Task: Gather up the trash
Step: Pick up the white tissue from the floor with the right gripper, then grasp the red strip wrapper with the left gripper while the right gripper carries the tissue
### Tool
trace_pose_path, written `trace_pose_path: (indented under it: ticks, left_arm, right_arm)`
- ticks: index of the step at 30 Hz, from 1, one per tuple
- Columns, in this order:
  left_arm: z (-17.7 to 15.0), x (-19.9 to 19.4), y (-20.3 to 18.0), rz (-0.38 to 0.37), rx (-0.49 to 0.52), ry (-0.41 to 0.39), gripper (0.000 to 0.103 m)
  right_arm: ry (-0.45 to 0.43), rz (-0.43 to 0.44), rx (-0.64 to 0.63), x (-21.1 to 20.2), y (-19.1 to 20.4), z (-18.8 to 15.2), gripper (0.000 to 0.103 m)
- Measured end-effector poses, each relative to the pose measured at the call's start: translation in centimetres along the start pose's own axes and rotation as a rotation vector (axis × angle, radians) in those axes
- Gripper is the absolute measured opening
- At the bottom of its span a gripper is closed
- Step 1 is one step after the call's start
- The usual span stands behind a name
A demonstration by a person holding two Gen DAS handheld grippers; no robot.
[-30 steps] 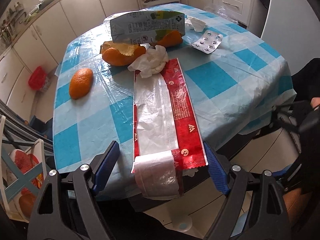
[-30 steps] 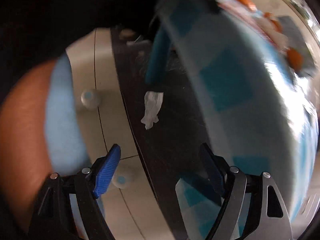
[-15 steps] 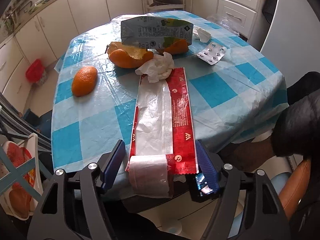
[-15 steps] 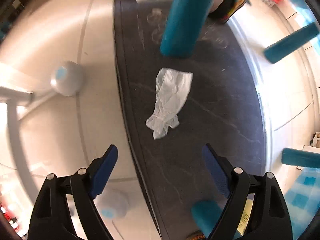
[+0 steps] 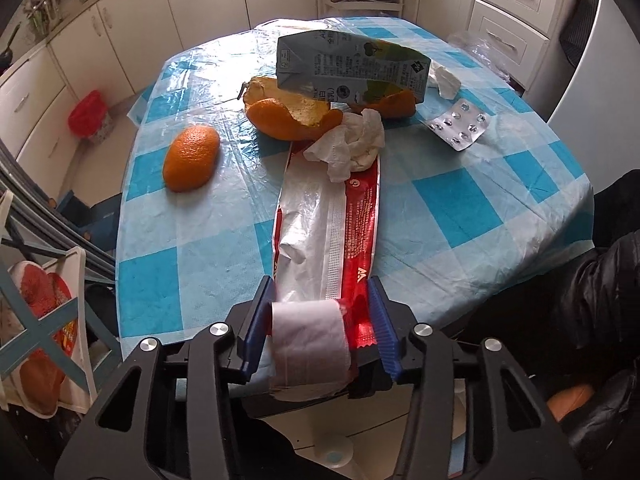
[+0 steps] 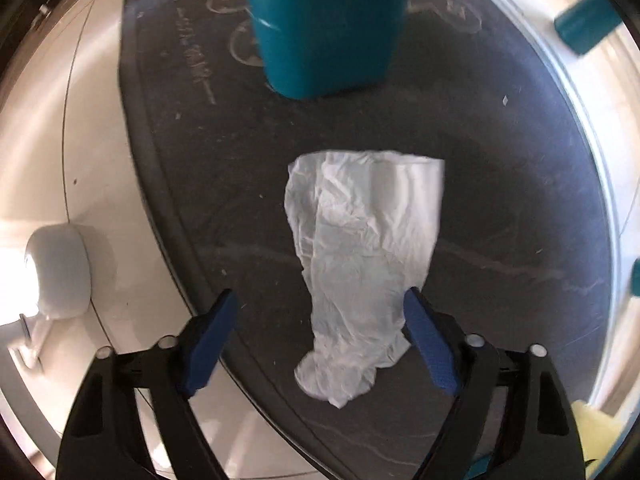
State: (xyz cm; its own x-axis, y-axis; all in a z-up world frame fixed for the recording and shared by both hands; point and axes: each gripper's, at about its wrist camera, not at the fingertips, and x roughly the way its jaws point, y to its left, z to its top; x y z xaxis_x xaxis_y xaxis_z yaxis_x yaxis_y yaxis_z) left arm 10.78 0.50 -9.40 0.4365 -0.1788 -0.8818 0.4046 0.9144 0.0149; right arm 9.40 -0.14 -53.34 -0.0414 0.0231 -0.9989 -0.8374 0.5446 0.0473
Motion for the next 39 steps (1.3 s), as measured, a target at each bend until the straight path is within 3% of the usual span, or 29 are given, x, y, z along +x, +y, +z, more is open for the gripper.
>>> trace_pose_path:
  ticks: [3,4,6,7,10,13,18,21,27,34,39]
  left_arm:
    - [0.4,0.1,0.2,-0.006,-0.010,0.004,0.032]
    - [0.5,0.1,0.3,-0.005,-0.011,0.001,0.029]
    - [0.6,0.2,0.3,-0.005,-0.012,0.000,0.027]
    - [0.7,0.2,0.2,-0.002,-0.012,-0.001,0.026]
    - [0.5,0.1,0.0,0.002,-0.015,-0.002,0.013]
    - [0.2,-0.5,0.1,0.005,-0.037,-0.009,0.009]
    - [-0.1,-1.9,1.3,-0.026,-0.126,-0.026,0.006]
    - [-0.1,-3.1,1.5,-0.063,-0.164,-0.038,0.005]
    - [0.0,-6.1,1.6,-0.163,-0.194,-0.091,0.004]
    - [2.0,-8.0,4.2,-0.341,-0.360,-0.170,0.002]
    - [4.2,-11.4,4.4,-0.417,-0.399,-0.270,0.002]
  right_arm:
    - [-0.022,-0.006,-0.009,0.2,-0.2,0.0,0.063]
    - [-0.027,-0.010,-0.006,0.0,-0.3,0.0,0.056]
    - [-0.032,-0.007,0.017,-0.2,-1.1,0.2,0.035]
    - [-0.022,0.001,0.031,-0.4,-1.7,0.3,0.010]
    - [-0.008,0.005,0.003,-1.9,-2.6,0.2,0.008]
    - [-0.024,-0.009,-0.064,-4.5,-2.3,-0.9,0.008]
    - [-0.023,-0.036,-0.215,-9.1,-1.2,-4.1,0.008]
    - [-0.021,-0.026,-0.241,-12.5,-1.7,-5.8,0.008]
    - [-0.062,-0.040,-0.292,-18.9,1.1,-10.2,0.008]
    - [-0.198,-0.098,-0.204,-28.7,1.1,-14.6,0.008]
    - [-0.374,-0.051,0.035,-35.5,-2.1,-18.0,0.008]
